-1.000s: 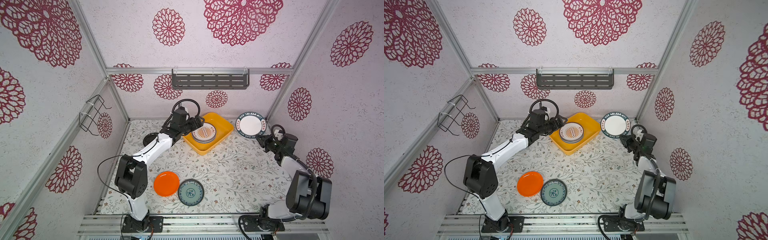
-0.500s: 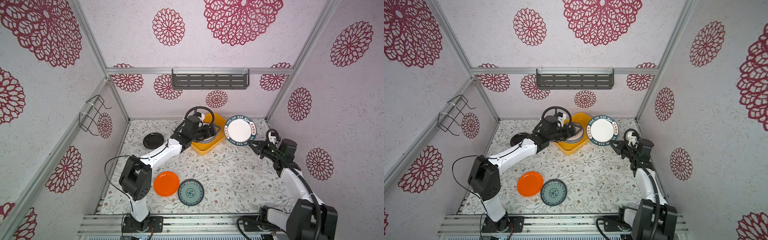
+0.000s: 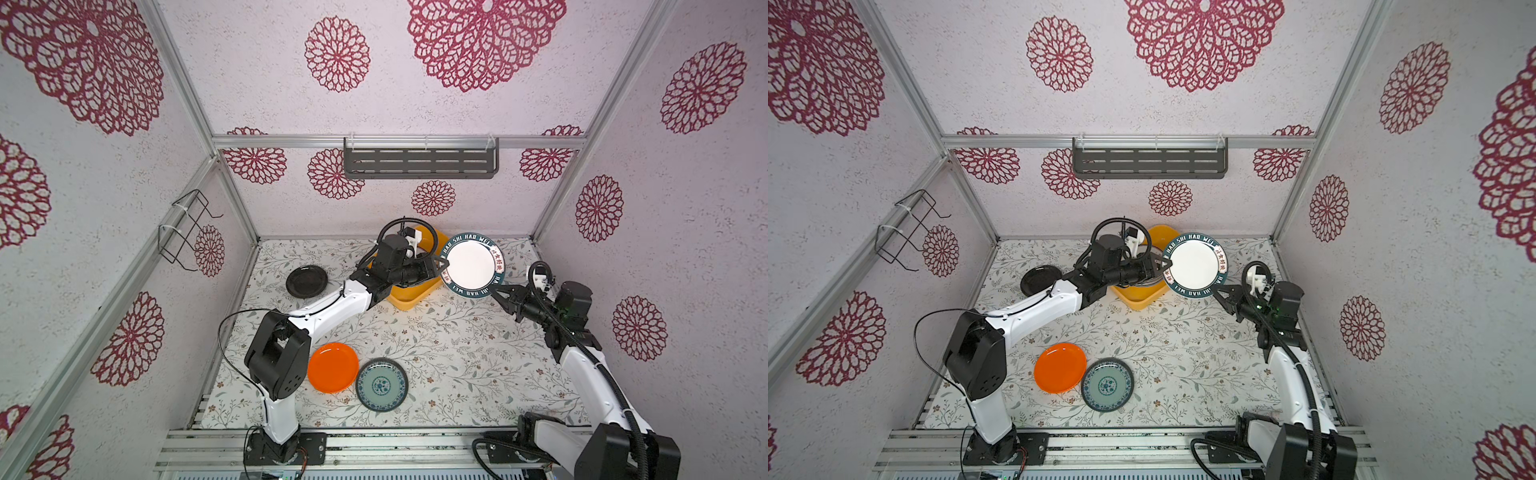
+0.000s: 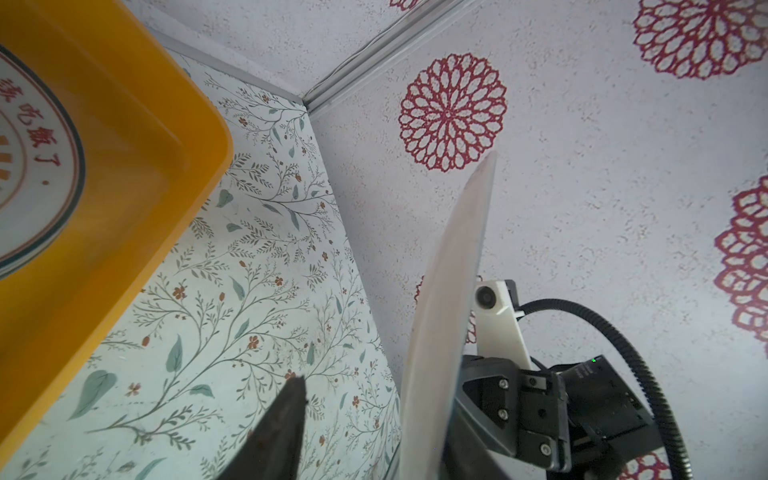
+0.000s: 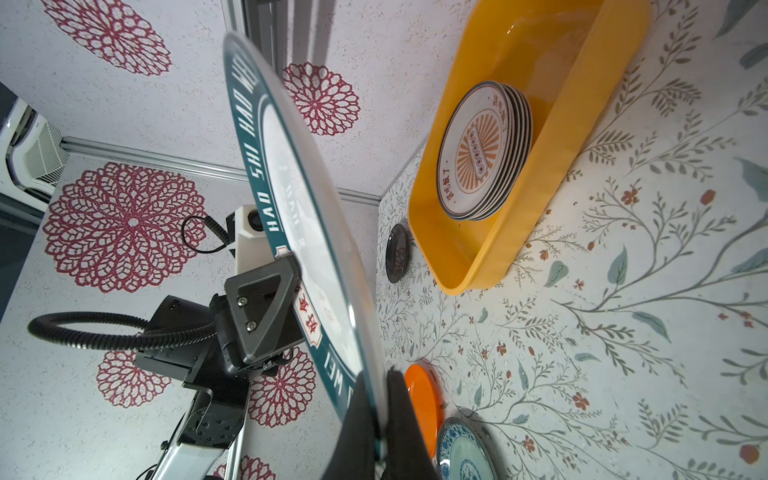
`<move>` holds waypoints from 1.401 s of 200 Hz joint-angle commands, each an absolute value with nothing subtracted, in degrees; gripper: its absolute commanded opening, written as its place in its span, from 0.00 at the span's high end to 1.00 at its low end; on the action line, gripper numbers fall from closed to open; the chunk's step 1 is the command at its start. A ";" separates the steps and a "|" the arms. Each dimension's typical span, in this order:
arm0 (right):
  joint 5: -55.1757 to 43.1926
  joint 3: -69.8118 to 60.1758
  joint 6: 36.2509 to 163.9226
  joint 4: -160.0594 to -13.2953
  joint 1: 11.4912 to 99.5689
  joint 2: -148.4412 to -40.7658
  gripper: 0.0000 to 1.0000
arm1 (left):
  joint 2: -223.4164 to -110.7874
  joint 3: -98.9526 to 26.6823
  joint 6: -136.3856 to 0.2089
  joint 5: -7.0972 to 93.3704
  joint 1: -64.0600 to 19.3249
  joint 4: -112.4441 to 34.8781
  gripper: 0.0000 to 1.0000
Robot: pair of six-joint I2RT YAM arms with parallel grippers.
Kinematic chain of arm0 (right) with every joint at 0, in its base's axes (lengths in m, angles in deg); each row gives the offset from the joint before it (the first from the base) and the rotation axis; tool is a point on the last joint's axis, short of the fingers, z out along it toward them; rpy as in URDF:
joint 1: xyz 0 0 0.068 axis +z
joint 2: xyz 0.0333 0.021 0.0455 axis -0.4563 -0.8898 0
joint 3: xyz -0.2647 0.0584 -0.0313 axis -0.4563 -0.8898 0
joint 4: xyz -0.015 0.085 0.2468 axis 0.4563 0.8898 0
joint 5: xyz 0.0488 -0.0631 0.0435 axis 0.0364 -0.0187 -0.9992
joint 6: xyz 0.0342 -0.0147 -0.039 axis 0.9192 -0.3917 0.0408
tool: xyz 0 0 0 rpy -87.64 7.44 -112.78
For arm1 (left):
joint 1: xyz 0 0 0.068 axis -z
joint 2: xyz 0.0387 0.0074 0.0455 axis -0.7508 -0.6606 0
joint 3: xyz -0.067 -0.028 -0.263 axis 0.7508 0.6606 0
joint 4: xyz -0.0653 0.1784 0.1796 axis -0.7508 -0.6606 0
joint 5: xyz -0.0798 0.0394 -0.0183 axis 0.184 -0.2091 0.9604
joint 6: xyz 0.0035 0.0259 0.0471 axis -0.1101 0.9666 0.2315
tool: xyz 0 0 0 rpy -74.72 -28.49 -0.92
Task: Place the plates into the plastic bin on the countertop
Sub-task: 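Hold the plate upright toward left gripper while left gripper moves to its rim, then close left gripper on the plate rim while right gripper opens and withdraws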
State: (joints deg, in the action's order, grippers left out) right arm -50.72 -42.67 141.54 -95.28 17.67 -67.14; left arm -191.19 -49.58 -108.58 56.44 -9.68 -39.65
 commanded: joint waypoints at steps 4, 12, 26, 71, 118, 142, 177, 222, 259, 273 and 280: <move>-52.11 -41.30 141.95 -98.17 17.94 -65.41 1.00 | -191.47 -49.05 -108.61 56.61 -9.40 -36.92 0.74; -51.80 -41.29 141.98 -98.12 17.97 -65.37 1.00 | -191.18 -48.72 -108.61 56.60 -9.31 -36.57 0.80; -51.56 -41.43 141.98 -98.04 18.03 -65.48 1.00 | -190.80 -48.06 -108.99 56.27 -9.11 -35.87 0.89; -50.75 -42.17 141.46 -97.34 19.31 -65.73 0.92 | -190.49 -46.63 -110.50 55.05 -8.52 -32.31 1.00; -49.58 -40.07 135.99 -91.71 19.94 -64.61 0.24 | -189.93 -46.05 -110.54 53.16 -8.14 -31.40 1.00; -47.68 -38.53 132.86 -87.06 19.95 -63.82 0.13 | -189.32 -45.57 -110.37 52.36 -8.21 -31.34 1.00; -46.27 -38.05 132.99 -86.64 19.94 -63.28 0.05 | -188.80 -44.78 -110.29 51.73 -8.55 -31.91 1.00; -40.46 -36.14 131.39 -83.10 19.94 -63.76 0.01 | -188.03 -43.73 -110.39 50.84 -10.61 -33.78 1.00; -37.81 -33.89 131.69 -83.63 19.94 -65.84 0.01 | -188.06 -42.71 -112.26 50.90 -14.23 -34.71 1.00; -36.75 -32.89 131.82 -84.22 19.98 -66.89 0.01 | -188.19 -42.54 -112.80 50.69 -15.86 -35.55 1.00; -36.36 -32.46 132.05 -84.85 20.03 -67.61 0.01 | -188.19 -42.51 -113.12 50.24 -16.68 -36.42 1.00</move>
State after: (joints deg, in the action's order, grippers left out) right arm -39.27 -35.31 132.98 -82.95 19.70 -66.20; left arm -190.71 -42.74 -111.58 51.11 -13.98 -36.70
